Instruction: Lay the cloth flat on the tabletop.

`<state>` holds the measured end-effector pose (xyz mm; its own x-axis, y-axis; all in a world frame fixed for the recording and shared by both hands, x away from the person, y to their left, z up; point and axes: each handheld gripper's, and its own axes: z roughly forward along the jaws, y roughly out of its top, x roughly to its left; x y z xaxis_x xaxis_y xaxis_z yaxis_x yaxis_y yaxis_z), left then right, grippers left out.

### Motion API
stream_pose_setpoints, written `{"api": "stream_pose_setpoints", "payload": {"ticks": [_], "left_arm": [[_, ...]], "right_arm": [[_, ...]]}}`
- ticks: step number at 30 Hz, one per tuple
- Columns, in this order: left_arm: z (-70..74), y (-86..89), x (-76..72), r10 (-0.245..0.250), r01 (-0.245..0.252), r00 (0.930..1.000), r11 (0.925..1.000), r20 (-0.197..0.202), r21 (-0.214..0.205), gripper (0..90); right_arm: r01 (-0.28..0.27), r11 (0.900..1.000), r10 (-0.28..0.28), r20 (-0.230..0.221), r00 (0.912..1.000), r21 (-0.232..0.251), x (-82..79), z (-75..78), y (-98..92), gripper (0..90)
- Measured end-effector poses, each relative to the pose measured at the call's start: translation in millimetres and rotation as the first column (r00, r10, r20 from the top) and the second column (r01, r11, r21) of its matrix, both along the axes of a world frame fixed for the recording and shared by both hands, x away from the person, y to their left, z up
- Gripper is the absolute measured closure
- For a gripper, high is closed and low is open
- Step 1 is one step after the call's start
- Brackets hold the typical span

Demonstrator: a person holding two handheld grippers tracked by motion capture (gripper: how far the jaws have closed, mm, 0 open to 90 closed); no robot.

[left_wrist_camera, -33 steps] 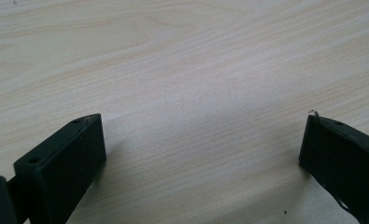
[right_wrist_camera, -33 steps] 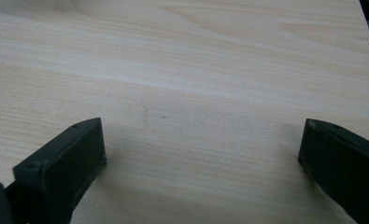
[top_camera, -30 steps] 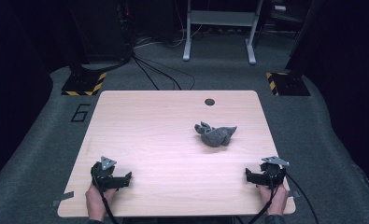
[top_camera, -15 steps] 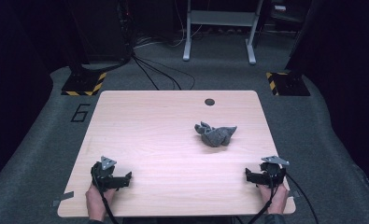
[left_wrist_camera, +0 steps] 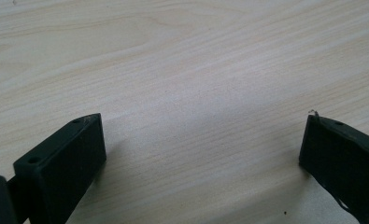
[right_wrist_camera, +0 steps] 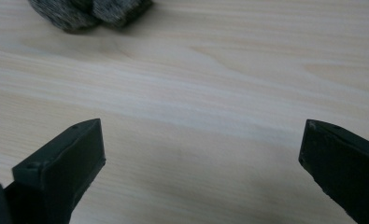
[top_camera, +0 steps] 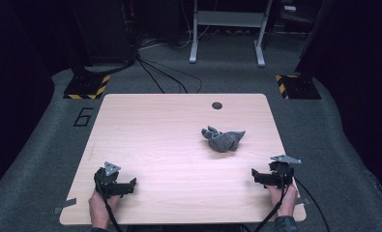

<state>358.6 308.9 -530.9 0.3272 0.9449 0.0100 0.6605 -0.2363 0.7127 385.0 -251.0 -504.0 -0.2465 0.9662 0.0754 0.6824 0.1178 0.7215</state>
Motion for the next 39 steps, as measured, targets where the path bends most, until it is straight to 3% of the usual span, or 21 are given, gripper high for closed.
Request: {"api": "stream_pose_setpoints", "payload": {"ticks": [10, 18, 24, 30, 34, 39], "left_arm": [[0.0, 0.0, 0.0, 0.0, 0.0, 1.0, 1.0, 0.0, 0.0, 0.4], [0.0, 0.0, 0.0, 0.001, -0.001, 1.0, 1.0, 0.0, 0.0, 0.4], [0.0, 0.0, 0.0, 0.001, -0.001, 1.0, 1.0, 0.0, 0.0, 0.4], [0.0, 0.0, 0.0, 0.001, -0.001, 1.0, 1.0, 0.0, 0.0, 0.4], [0.0, 0.0, 0.0, 0.0, 0.0, 1.0, 1.0, 0.0, 0.0, 0.4], [0.0, 0.0, 0.0, 0.0, 0.0, 1.0, 1.0, 0.0, 0.0, 0.4]], "right_arm": [[-0.098, 0.9952, 0.097, 0.021, 0.995, 0.01, 25.6, 26.9, 29.6, 0.0], [-0.186, 0.9823, 0.186, 0.022, 0.9823, 0.017, 66.5, 46.9, 63.3, 0.0], [-0.209, 0.9776, 0.209, -0.025, 0.9775, 0.024, 94.4, 43.7, 83.3, 0.0], [-0.221, 0.9748, 0.22, -0.058, 0.9739, -0.027, 114.0, 36.1, 97.2, 1.9], [-0.232, 0.9727, 0.229, -0.1, 0.9682, -0.012, 124.7, 26.6, 101.6, 6.7], [-0.254, 0.9673, 0.253, -0.118, 0.9604, 0.006, 131.2, 18.3, 107.2, 15.7]]}}
